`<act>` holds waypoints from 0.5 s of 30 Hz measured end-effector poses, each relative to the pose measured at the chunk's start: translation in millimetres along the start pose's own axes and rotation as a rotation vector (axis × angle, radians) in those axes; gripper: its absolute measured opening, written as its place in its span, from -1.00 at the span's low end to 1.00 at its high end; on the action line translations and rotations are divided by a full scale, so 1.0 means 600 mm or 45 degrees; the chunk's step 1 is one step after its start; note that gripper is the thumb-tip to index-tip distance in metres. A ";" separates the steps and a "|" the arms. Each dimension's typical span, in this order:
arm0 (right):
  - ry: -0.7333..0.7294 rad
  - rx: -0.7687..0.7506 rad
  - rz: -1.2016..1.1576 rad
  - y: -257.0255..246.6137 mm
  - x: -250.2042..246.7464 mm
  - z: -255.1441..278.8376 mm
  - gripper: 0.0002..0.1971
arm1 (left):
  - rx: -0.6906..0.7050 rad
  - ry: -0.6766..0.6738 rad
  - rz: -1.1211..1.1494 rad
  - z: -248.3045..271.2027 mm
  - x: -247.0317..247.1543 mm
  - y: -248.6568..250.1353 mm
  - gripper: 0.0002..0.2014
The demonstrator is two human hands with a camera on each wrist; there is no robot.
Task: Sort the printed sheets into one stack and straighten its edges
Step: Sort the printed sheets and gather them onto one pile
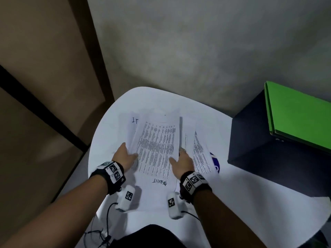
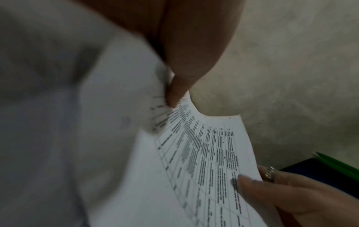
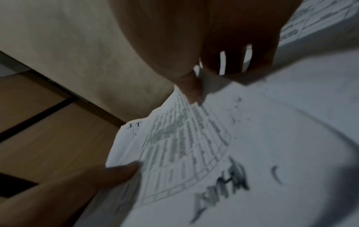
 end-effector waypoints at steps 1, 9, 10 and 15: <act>0.116 0.038 0.028 0.009 -0.005 -0.006 -0.41 | 0.034 0.004 -0.018 0.000 -0.005 -0.004 -0.69; 0.230 0.234 0.295 0.038 0.010 -0.030 0.00 | 0.082 0.239 0.319 0.010 -0.109 -0.049 -0.82; 0.207 0.256 0.275 0.036 0.015 -0.034 0.00 | 0.076 0.256 0.330 0.010 -0.120 -0.052 -0.82; 0.097 0.274 0.086 0.017 0.014 -0.038 -0.38 | 0.122 0.263 0.382 0.012 -0.132 -0.042 -0.78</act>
Point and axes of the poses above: each hand's wrist, its own z-axis away from the middle knuckle, its own x-axis out of the palm, y = z × x, the point moved 1 cm from there along -z, towards the middle knuckle, and after that the axes turned 15 degrees about x, right-handed, at the moved point
